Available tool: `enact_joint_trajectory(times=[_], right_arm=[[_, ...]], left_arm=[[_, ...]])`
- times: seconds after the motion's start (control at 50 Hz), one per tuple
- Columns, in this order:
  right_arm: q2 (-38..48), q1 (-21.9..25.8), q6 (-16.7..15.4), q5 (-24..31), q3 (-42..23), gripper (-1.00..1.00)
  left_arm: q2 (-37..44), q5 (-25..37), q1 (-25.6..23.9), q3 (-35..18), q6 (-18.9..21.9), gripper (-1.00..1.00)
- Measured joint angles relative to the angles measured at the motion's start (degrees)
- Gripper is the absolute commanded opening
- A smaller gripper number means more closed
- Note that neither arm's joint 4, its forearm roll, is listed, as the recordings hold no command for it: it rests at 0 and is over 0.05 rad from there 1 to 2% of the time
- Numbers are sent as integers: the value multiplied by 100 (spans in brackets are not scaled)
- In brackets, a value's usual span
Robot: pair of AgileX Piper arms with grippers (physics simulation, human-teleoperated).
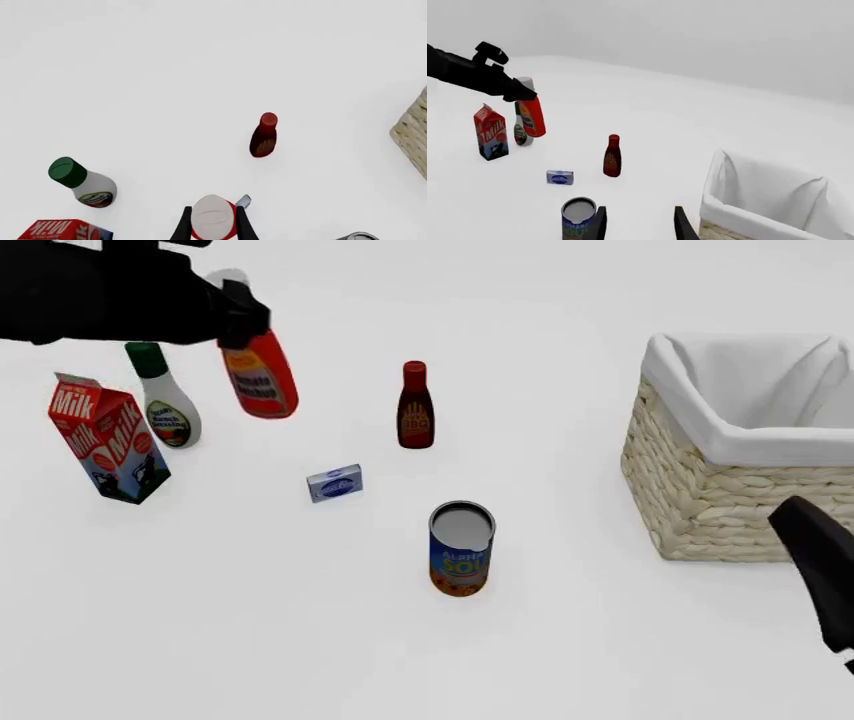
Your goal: Pick the ketchup and place it in the basket.
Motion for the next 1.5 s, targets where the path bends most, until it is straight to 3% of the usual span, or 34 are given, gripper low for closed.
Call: enact_joint_trajectory(times=[0.24, 0.72, 1.5], right_arm=[[573, 954, -241, -128, -509, 100], [1834, 2213, -361, -523, -1189, 100], [3669, 3111, -194, -1783, -1483, 100]], left_arm=[[-574, 284, -434, 296, 26, -100], [-1416, 1162, -1309, 355, -11, -100], [-1797, 1888, -2433, 133, -30, -100]])
